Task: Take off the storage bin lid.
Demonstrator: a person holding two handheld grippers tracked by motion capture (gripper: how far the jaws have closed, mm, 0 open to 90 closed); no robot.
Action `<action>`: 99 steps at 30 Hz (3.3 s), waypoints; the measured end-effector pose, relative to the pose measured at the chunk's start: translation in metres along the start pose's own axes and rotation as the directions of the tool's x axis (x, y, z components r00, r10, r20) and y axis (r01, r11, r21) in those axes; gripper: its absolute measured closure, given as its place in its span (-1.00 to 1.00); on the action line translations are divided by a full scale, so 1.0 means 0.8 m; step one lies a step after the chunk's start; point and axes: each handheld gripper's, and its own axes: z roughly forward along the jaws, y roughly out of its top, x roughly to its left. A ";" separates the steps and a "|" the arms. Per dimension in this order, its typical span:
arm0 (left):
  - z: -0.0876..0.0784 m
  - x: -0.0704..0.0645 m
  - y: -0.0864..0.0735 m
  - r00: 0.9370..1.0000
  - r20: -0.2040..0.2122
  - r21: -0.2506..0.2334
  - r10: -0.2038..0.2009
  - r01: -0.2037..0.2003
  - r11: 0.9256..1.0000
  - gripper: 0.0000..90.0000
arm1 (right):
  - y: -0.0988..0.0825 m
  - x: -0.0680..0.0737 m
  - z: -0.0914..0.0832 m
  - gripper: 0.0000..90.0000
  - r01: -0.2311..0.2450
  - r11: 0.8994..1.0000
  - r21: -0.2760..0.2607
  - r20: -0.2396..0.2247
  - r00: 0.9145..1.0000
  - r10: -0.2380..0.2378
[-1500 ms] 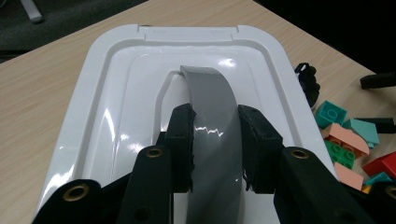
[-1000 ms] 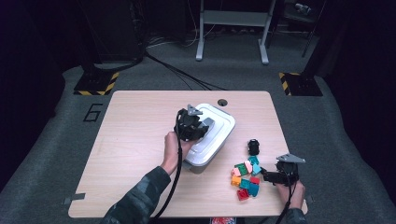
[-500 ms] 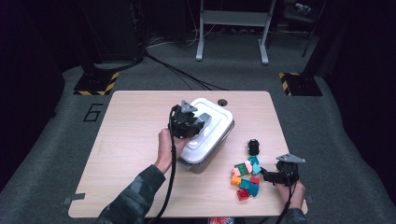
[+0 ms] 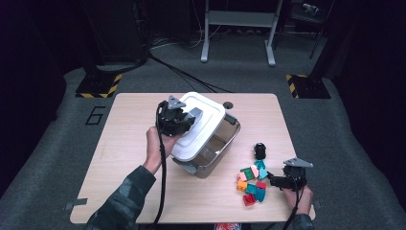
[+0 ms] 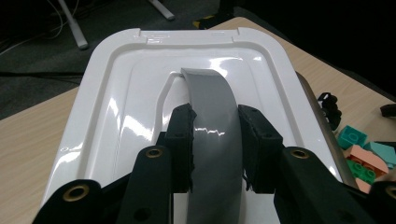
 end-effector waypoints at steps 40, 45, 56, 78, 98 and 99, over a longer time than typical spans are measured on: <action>-0.055 0.166 -0.079 0.951 -0.225 -0.043 -0.212 0.208 0.977 0.50 | 0.000 -0.001 0.000 -0.82 0.006 1.000 -0.001 -0.001 1.000 -0.006; -0.052 0.185 -0.094 0.937 -0.263 -0.031 -0.231 0.231 0.972 0.50 | 0.000 -0.001 0.000 -0.82 0.006 1.000 -0.002 -0.001 1.000 -0.006; -0.028 0.207 -0.125 0.904 -0.328 -0.009 -0.274 0.287 0.958 0.50 | 0.000 -0.001 0.000 -0.82 0.006 1.000 -0.002 -0.001 1.000 -0.006; 0.023 0.228 -0.181 0.867 -0.368 0.080 -0.335 0.389 0.918 0.50 | 0.000 -0.001 0.000 -0.82 0.006 1.000 -0.002 -0.001 1.000 -0.006; 0.036 0.227 -0.207 0.869 -0.365 0.147 -0.334 0.408 0.901 -0.05 | 0.000 -0.001 0.000 -0.82 0.007 1.000 -0.001 -0.001 1.000 -0.007; 0.034 0.227 -0.207 0.872 -0.361 0.156 -0.330 0.405 0.901 -0.21 | 0.000 -0.001 0.000 -0.81 0.006 1.000 -0.002 -0.001 1.000 -0.006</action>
